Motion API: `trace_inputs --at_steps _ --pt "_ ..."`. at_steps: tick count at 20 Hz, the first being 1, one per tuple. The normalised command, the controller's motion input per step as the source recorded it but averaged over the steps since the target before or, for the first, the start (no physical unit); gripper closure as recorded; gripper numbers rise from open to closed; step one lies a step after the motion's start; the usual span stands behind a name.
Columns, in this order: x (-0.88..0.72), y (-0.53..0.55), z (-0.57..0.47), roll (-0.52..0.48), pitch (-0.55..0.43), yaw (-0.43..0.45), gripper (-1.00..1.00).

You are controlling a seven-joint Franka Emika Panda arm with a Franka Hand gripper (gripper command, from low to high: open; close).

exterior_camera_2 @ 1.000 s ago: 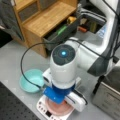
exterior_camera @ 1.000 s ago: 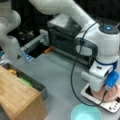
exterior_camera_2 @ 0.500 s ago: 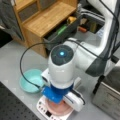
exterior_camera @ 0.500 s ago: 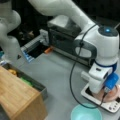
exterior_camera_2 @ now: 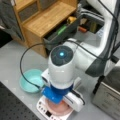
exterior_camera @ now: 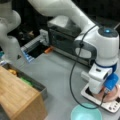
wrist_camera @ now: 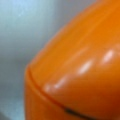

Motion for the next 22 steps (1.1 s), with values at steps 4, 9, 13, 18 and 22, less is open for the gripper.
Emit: trace_inputs --at_steps 4,9,13,18,22 --pt "0.02 -0.08 0.12 -0.173 0.048 0.067 -1.0" --pt "-0.06 -0.19 0.25 -0.15 0.092 0.09 -1.0" --pt "-0.09 -0.24 0.36 -0.11 0.132 0.122 -1.0" --pt "-0.06 -0.25 0.31 -0.073 0.114 0.122 -1.0" --pt "-0.02 -0.22 0.16 -0.102 0.042 0.08 -1.0"
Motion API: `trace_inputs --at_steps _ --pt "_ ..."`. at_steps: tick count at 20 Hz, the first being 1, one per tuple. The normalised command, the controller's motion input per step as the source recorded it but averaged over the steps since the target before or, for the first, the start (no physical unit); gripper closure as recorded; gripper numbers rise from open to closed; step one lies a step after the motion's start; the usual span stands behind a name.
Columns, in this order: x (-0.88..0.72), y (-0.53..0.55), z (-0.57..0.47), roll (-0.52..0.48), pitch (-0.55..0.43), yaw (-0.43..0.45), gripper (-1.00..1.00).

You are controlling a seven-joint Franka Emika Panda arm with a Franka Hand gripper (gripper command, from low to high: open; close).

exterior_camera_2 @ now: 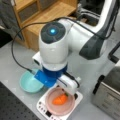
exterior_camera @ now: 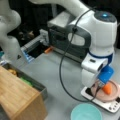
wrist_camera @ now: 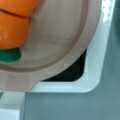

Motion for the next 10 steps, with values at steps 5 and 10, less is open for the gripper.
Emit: trace_inputs --at_steps 5,10 --pt "-0.15 -0.34 0.31 -0.045 0.06 0.069 -1.0" --pt "-0.31 -0.18 0.37 0.025 0.062 0.034 -1.0"
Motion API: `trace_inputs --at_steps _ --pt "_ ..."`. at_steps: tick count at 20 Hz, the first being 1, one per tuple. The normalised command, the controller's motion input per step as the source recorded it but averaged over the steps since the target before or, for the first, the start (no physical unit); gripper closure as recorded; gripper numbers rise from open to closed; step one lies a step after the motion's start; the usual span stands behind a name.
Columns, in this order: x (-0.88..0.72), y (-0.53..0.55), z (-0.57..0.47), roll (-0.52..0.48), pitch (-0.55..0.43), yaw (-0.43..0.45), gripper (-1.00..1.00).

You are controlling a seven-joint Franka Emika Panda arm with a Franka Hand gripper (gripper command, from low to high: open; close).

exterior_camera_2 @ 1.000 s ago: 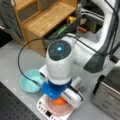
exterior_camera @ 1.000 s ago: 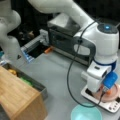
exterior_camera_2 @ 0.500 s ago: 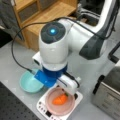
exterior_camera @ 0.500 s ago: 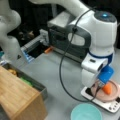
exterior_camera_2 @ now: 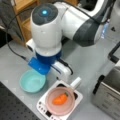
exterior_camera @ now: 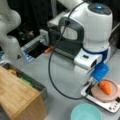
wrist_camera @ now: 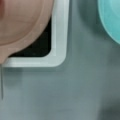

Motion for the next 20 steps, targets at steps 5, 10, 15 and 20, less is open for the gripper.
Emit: trace_inputs --at_steps 5,10,15,20 --pt "-0.6 -0.18 0.11 -0.038 0.036 0.164 -1.0" --pt "-0.87 -0.39 -0.15 -0.061 -0.09 0.243 -1.0" --pt "-0.86 -0.29 -0.17 -0.038 -0.22 0.242 -1.0" --pt "-0.73 -0.14 -0.1 -0.087 -0.276 0.227 -1.0"
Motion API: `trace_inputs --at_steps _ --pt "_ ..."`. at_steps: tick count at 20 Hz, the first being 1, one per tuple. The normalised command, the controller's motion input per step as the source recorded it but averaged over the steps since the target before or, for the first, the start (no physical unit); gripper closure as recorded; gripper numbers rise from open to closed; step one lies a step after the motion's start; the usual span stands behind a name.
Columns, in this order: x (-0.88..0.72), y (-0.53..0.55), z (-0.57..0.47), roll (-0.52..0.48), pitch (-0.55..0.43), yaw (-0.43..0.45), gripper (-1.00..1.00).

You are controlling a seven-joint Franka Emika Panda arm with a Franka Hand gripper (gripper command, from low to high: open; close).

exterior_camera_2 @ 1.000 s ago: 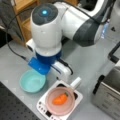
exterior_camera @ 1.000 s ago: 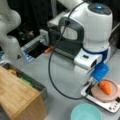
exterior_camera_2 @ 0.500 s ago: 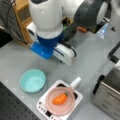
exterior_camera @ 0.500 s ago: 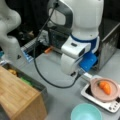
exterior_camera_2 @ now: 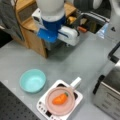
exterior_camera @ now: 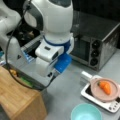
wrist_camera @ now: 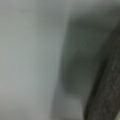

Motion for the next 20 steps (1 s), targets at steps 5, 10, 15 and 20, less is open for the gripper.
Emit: trace_inputs --at_steps 5,10,15,20 --pt "-0.55 -0.02 -0.09 -0.144 -0.257 0.221 -1.0" --pt "-0.33 -0.12 -0.12 -0.103 -0.182 0.147 -1.0" --pt "-0.18 -0.24 -0.13 -0.052 -0.114 0.094 -1.0" --pt "-0.28 -0.24 -0.2 -0.006 -0.107 0.034 -1.0"
